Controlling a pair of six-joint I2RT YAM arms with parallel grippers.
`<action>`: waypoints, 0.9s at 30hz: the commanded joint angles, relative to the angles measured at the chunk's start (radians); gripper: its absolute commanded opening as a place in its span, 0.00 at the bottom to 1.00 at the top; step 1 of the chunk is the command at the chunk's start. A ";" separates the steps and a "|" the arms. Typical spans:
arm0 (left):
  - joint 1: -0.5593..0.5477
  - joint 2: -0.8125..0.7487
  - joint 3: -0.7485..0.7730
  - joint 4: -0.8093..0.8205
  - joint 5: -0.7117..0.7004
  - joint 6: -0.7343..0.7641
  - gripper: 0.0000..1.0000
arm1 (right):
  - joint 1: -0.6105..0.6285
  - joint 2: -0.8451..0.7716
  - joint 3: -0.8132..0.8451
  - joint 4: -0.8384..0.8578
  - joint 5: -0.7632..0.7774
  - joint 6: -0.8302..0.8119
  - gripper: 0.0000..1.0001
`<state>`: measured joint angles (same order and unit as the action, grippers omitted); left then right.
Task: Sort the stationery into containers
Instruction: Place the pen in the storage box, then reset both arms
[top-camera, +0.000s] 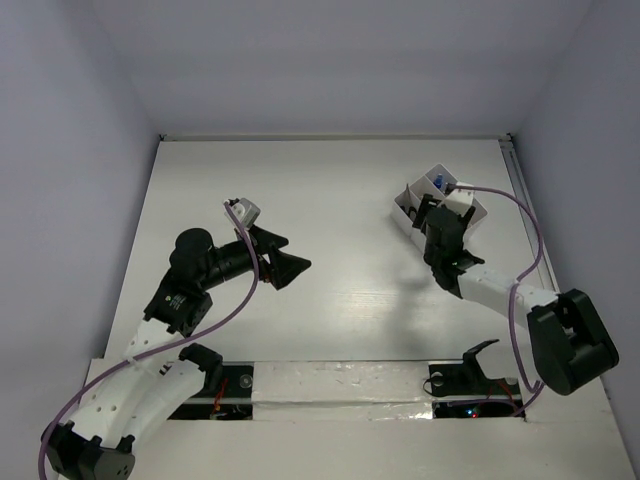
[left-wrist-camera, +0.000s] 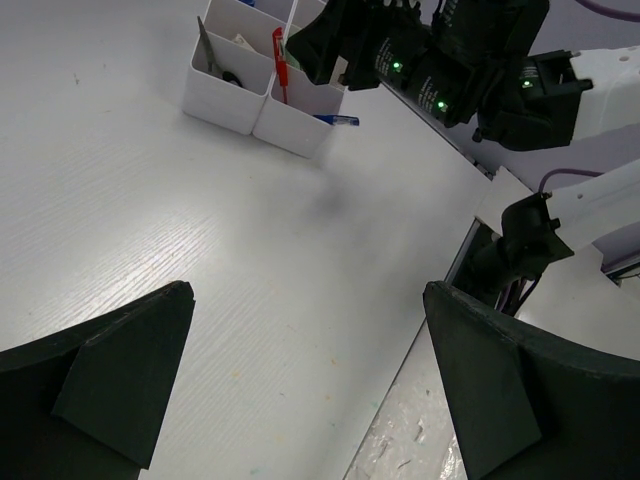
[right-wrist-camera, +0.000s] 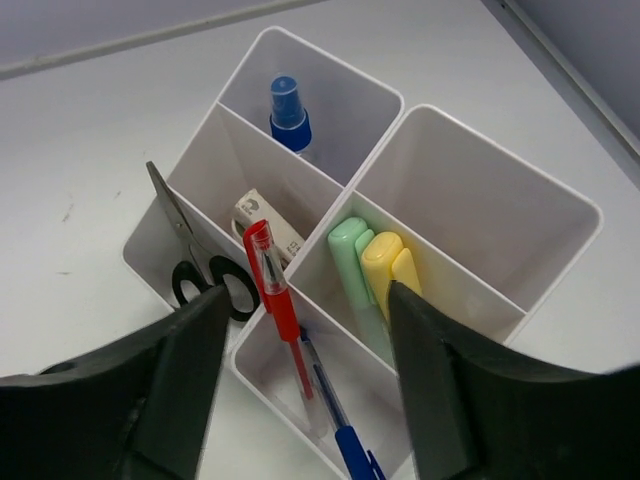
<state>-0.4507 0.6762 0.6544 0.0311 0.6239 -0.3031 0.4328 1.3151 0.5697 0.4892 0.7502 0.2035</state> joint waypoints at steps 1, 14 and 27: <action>-0.002 -0.004 0.040 0.033 0.013 0.012 0.99 | -0.005 -0.109 0.070 -0.066 -0.011 0.039 0.76; -0.002 -0.069 0.053 0.036 -0.038 -0.010 0.99 | -0.005 -0.677 0.213 -0.573 -0.576 0.244 1.00; -0.002 -0.236 0.352 -0.092 -0.317 -0.016 0.99 | -0.005 -1.051 0.414 -0.775 -0.859 0.297 1.00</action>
<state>-0.4507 0.4927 0.9272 -0.0525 0.4343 -0.3305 0.4324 0.2852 0.9703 -0.1879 -0.0628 0.4908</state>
